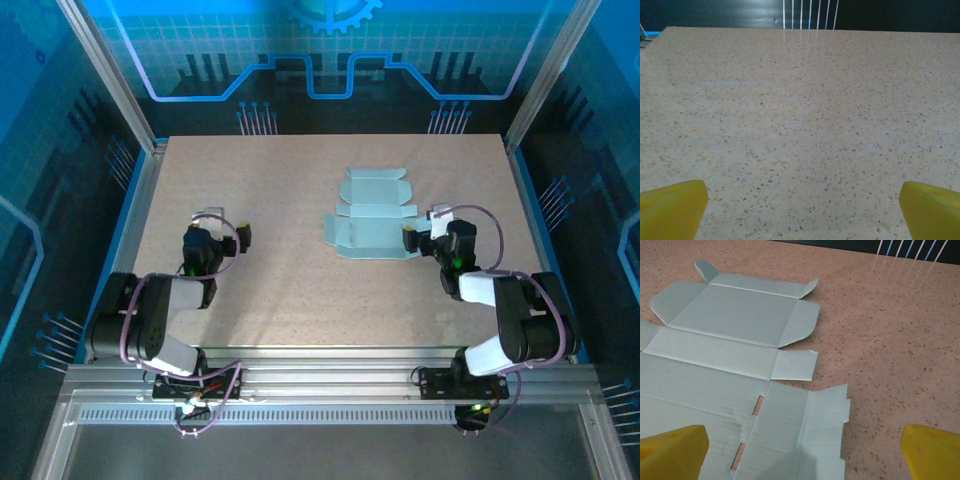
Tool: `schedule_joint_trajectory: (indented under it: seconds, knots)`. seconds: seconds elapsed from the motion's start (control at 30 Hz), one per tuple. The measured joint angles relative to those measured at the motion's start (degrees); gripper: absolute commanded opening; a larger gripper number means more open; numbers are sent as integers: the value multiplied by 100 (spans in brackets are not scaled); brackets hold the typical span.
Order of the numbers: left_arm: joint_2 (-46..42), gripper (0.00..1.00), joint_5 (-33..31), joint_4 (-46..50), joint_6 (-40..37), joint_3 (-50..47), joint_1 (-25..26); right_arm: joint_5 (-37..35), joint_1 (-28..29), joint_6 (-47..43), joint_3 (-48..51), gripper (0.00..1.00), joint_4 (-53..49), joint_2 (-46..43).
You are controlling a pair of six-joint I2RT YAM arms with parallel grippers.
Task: Fold the paper box
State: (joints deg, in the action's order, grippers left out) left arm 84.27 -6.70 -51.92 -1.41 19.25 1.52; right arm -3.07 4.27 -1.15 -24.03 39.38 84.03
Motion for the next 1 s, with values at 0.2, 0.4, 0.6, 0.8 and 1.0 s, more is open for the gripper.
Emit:
schedule_joint_trajectory:
  seconds: [0.2,0.4,0.6,0.8,1.0]
  knots:
    - [-1108,99,-282,1309,116,457,343,-138,109,20,-385,100,-977,-800]
    - [-1036,99,-249,2612,955,1541,837,-122,96,640,-1193,100,-2511,-1222]
    - [-63,99,341,3740,2026,2796,1342,323,-254,1200,-2017,100,-3950,-957]
    - [896,96,855,4402,2968,3679,2037,778,-404,1539,-2022,100,-4555,-855]
    - [2002,86,1132,4660,3475,4492,2487,984,-435,1661,-2022,100,-4647,-732]
